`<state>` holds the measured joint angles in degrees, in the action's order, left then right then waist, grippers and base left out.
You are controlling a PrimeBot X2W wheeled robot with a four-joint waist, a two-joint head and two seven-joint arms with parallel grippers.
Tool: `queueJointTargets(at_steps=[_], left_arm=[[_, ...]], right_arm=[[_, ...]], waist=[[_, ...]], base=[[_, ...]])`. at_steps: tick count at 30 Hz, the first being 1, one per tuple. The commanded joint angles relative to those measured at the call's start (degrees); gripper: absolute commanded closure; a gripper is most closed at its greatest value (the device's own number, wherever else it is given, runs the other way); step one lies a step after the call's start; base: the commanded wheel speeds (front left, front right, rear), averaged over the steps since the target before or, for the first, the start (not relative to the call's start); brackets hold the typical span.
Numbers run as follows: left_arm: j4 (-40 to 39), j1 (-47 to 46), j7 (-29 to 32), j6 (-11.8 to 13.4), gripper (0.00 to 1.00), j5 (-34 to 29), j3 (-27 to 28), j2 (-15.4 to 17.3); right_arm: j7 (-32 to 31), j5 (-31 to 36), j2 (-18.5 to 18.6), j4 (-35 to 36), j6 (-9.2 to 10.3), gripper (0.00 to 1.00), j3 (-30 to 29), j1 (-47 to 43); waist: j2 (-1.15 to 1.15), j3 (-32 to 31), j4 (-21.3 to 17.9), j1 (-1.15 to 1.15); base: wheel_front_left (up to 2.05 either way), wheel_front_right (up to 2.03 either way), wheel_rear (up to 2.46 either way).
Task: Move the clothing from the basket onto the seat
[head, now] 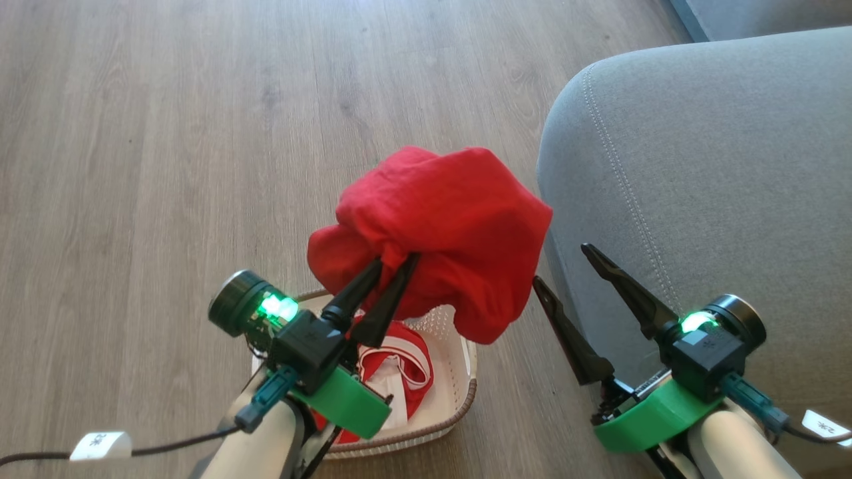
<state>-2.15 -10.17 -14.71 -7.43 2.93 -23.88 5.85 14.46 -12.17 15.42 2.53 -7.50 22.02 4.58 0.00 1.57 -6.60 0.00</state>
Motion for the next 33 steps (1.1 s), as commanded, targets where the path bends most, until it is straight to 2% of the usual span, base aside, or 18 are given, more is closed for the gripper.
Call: queueJointTargets(at_steps=[1, 10, 18, 23, 33], left_arm=[[-2.01, -1.72, -0.29, -0.05, 1.00, -0.26, 1.65, 0.66], [-2.29, -2.36, -0.29, -0.05, 1.00, -2.13, -1.57, 2.77], [-3.50, -4.45, -0.29, -0.05, 1.00, -1.37, -8.64, 5.78], [-4.17, -6.17, -0.29, -0.05, 1.00, -1.45, -12.52, 7.88], [-6.45, -8.02, -0.29, -0.02, 1.00, -4.03, -15.22, 9.45]], right_arm=[[0.54, 0.05, 1.18, 2.05, 0.01, 0.00, 0.59, 2.21], [0.54, -0.72, 3.76, 3.30, 0.01, 0.00, 1.89, 4.03], [0.54, 0.14, 6.78, 2.05, 0.01, 0.00, 3.72, 6.44], [0.54, -0.84, 9.66, 0.39, 0.01, 0.00, 9.39, 9.00], [0.54, -4.55, 15.32, -2.58, 0.01, 0.00, 19.32, 14.46]], waist=[[0.00, 0.03, 0.00, 0.00], [0.00, 0.36, 0.32, 0.00], [0.00, 0.93, 0.91, 0.00], [0.00, 1.11, 1.09, 0.00], [0.00, 0.93, 1.14, 0.00]], base=[[0.00, 0.00, 0.00], [0.00, 0.00, 0.00], [0.00, 0.00, 0.00], [0.00, 0.00, 0.00], [0.00, 0.00, 0.00]])
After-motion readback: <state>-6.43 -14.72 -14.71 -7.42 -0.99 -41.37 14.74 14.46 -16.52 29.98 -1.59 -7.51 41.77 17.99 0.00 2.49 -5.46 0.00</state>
